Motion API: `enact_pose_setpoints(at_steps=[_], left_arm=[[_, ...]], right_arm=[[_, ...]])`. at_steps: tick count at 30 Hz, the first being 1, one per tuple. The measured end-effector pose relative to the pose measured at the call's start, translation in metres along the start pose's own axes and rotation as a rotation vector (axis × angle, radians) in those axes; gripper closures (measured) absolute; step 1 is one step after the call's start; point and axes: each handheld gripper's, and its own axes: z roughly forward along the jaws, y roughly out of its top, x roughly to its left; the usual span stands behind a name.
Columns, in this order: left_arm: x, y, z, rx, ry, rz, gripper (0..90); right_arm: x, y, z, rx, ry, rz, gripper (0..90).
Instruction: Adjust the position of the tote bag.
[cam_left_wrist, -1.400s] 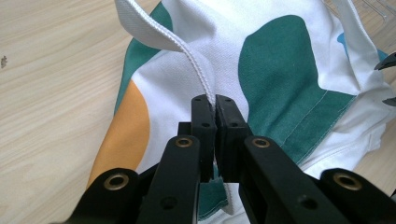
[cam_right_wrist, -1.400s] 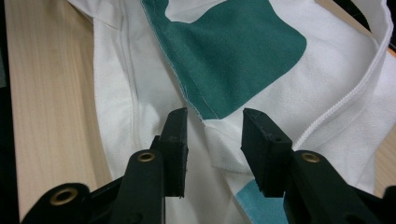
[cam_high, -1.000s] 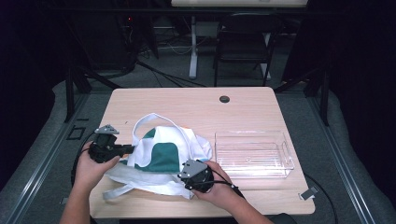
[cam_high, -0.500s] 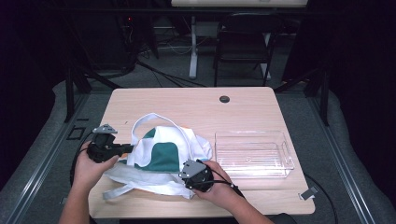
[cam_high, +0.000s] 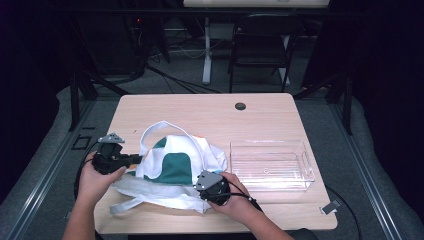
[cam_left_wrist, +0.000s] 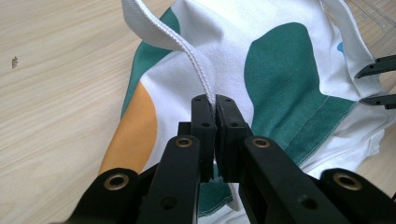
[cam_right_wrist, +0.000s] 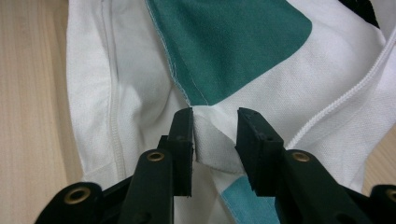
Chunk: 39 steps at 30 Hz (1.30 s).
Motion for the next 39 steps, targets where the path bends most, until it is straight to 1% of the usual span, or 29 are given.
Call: enact_pose_setpoints(at_steps=[3,4,6,9,13,15,16,22,24,28,30,33,35,39], left_arm=[[0.0007,-0.0001,0.0004,0.005,-0.003,0.005,87.9],[0.0005,-0.0002,0.0005,0.005,-0.003,0.001,87.8],[0.0009,-0.0004,0.0007,0.002,-0.002,0.002,87.9],[0.0008,-0.0003,0.0005,0.006,-0.004,0.003,87.8],[-0.0004,-0.0001,0.0010,0.005,0.001,0.001,87.8],[-0.0003,0.0001,0.0012,0.010,-0.001,0.008,87.8],[-0.0007,0.0000,0.0015,0.008,0.001,0.004,87.8],[-0.0009,-0.0001,0.0019,0.008,0.003,0.005,87.8],[-0.0007,-0.0001,0.0020,0.008,0.004,0.005,87.8],[-0.0003,-0.0002,0.0020,0.010,0.005,0.010,87.7],[-0.0006,-0.0002,0.0020,0.010,0.006,0.011,87.6],[-0.0010,-0.0002,0.0025,0.012,0.011,0.012,86.9],[-0.0012,-0.0001,0.0027,0.015,0.013,0.013,86.9],[-0.0015,-0.0001,0.0031,0.018,0.017,0.014,86.9]], right_arm=[[0.0003,0.0000,0.0002,0.000,-0.002,-0.007,69.4],[0.0005,0.0000,0.0003,-0.001,-0.002,-0.008,70.0],[0.0001,0.0002,-0.0004,0.002,0.005,-0.011,71.9],[0.0001,0.0001,-0.0009,-0.004,0.008,-0.003,76.0],[0.0000,0.0003,-0.0012,-0.006,0.016,0.004,79.3],[-0.0012,0.0011,-0.0029,0.011,0.015,-0.008,80.4],[-0.0008,0.0008,-0.0022,-0.001,0.013,0.003,80.6],[-0.0017,0.0006,-0.0027,-0.015,0.029,0.021,82.7],[-0.0021,0.0011,-0.0037,-0.007,0.026,0.014,83.6],[-0.0019,0.0009,-0.0039,-0.024,0.024,0.029,84.6],[-0.0031,0.0014,-0.0056,-0.016,0.023,0.023,85.0],[-0.0033,0.0018,-0.0072,-0.033,0.017,0.031,85.6],[-0.0036,0.0018,-0.0078,-0.043,0.024,0.043,85.9],[-0.0038,0.0026,-0.0093,-0.040,0.021,0.047,86.2]])
